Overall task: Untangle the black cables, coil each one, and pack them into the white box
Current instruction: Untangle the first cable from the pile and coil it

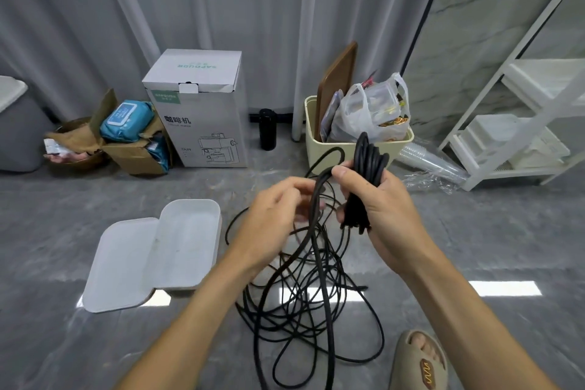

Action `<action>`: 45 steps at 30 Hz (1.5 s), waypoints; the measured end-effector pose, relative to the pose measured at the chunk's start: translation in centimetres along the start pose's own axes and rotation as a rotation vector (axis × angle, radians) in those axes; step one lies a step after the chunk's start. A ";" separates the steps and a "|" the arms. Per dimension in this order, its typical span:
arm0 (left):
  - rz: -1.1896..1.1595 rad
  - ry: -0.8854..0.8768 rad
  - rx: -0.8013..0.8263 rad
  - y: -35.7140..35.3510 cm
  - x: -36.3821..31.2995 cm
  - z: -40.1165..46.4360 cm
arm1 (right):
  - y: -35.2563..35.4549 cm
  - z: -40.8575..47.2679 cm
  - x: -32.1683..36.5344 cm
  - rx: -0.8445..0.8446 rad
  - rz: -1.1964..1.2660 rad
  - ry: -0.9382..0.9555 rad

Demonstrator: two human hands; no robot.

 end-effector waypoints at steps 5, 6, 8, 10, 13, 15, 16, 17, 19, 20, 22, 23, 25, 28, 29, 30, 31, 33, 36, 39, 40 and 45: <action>-0.237 0.184 0.312 0.1 0.5 -0.6 | 1.0 0.5 -0.1 -0.087 -0.009 -0.001; -0.207 0.170 0.338 0.2 0.3 -0.7 | 1.1 0.5 -0.1 -0.099 -0.002 -0.003; -0.166 0.164 0.364 0.4 0.2 -0.7 | 1.4 0.5 -0.1 -0.111 -0.002 -0.006; -0.152 0.167 0.371 0.5 0.1 -0.6 | 1.4 0.5 -0.2 -0.123 -0.011 -0.014; -0.179 0.187 0.381 0.6 0.4 -0.3 | 1.4 0.5 -0.2 -0.130 -0.012 -0.015; -0.251 0.198 0.406 0.8 0.6 -0.1 | 1.4 0.5 -0.2 -0.139 -0.009 -0.018; -0.307 0.214 0.428 0.9 0.8 -0.1 | 1.4 0.5 -0.2 -0.143 -0.010 -0.019; -0.370 0.240 0.450 1.0 1.0 -0.1 | 1.5 0.6 -0.2 -0.144 -0.014 -0.019; -0.483 0.304 0.502 1.1 1.3 -0.1 | 1.5 0.5 -0.2 -0.137 -0.019 -0.013; -0.522 0.331 0.535 1.1 1.5 -0.2 | 1.5 0.5 -0.2 -0.134 -0.018 -0.011; -0.558 0.372 0.586 1.2 1.5 -0.4 | 1.4 0.4 -0.2 -0.135 -0.016 -0.012; -0.555 0.388 0.586 1.3 1.5 -0.4 | 1.4 0.3 -0.1 -0.134 -0.018 -0.011; -0.503 0.411 0.538 1.4 1.6 -0.2 | 1.3 0.3 -0.1 -0.133 -0.017 -0.010; -0.309 0.364 0.429 1.5 1.5 0.2 | 1.4 0.4 -0.2 -0.147 -0.048 -0.016; -0.216 0.328 0.380 1.6 1.4 0.4 | 1.5 0.4 -0.3 -0.152 -0.063 -0.018; -0.109 0.281 0.324 1.7 1.4 0.6 | 1.5 0.4 -0.4 -0.158 -0.073 -0.021; 0.009 0.227 0.259 2.0 1.3 0.8 | 1.6 0.4 -0.5 -0.167 -0.077 -0.026; 0.238 0.129 0.126 2.5 1.3 1.2 | 1.6 0.3 -0.7 -0.187 -0.073 -0.042; 0.402 0.046 -0.017 2.9 1.2 1.3 | 1.7 0.3 -0.8 -0.219 -0.063 -0.056; 0.461 0.022 -0.086 3.2 0.9 1.2 | 1.9 0.3 -0.7 -0.255 -0.058 -0.064; 0.493 0.034 -0.091 3.3 0.9 1.2 | 2.0 0.4 -0.7 -0.271 -0.055 -0.065; 0.440 0.159 0.052 3.7 1.4 0.9 | 2.8 0.6 -0.7 -0.352 -0.048 -0.080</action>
Point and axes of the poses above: each hand's wrist, its own z-axis towards the middle knuckle, its own y-axis out of the back of the hand, x = y × z, the point moved 3 cm from there along z, towards the middle knuckle, and after that the axes turned 3 degrees about y, right-handed, at the moved point
